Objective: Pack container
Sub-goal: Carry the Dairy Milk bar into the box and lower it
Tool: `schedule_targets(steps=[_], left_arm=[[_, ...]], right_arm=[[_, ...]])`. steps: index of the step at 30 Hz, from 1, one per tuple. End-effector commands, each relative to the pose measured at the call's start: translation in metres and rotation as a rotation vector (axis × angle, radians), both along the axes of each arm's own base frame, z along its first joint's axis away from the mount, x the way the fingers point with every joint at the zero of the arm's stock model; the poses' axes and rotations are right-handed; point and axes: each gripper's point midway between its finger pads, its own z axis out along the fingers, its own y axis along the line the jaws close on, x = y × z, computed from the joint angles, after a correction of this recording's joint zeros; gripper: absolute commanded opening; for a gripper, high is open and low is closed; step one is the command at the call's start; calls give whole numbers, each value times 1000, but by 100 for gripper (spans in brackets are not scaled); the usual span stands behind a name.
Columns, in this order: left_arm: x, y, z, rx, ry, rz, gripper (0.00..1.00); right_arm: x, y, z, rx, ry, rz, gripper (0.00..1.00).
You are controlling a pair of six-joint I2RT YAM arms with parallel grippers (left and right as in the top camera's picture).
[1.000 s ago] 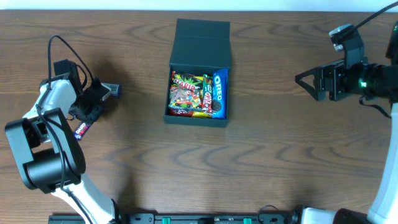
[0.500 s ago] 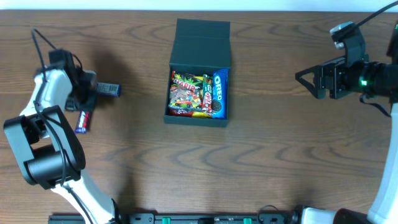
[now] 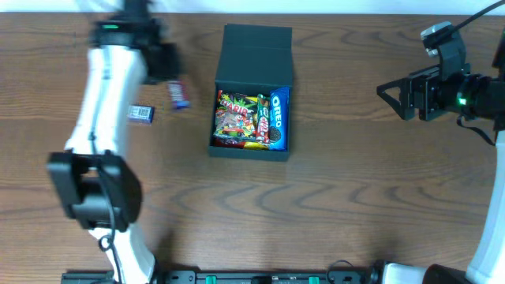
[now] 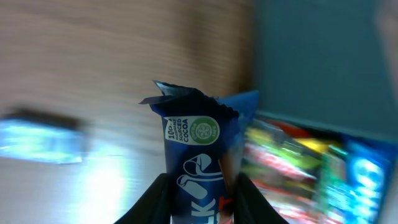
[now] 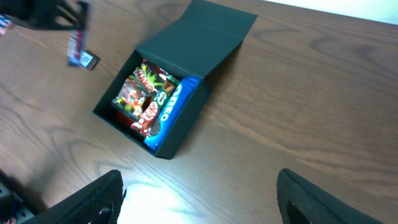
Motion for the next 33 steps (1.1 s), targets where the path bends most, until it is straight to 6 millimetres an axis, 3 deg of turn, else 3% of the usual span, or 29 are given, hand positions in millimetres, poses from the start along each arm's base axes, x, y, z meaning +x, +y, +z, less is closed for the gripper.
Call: schedule_targets(steps=[1,4,6,8,25,33], left_arm=[[-8,-64,3,0,-25,-66,6],[-19,-116,-9,26,-36,-168,6],[-27,-138,-20,13,-7,-164,6],[-31,-147,-31,10,23,-133,6],[-52,-141,-85,50,220,-69,6],[-56,-142,-90,74,226,-135,6]], right_arm=[[1,2,-1,1,5,8,79],[1,2,-2,1,6,9,80],[0,3,-3,-3,9,16,80],[-1,2,-4,-5,15,14,80],[-6,3,-6,-16,26,38,81],[-6,4,-6,-16,26,38,81]])
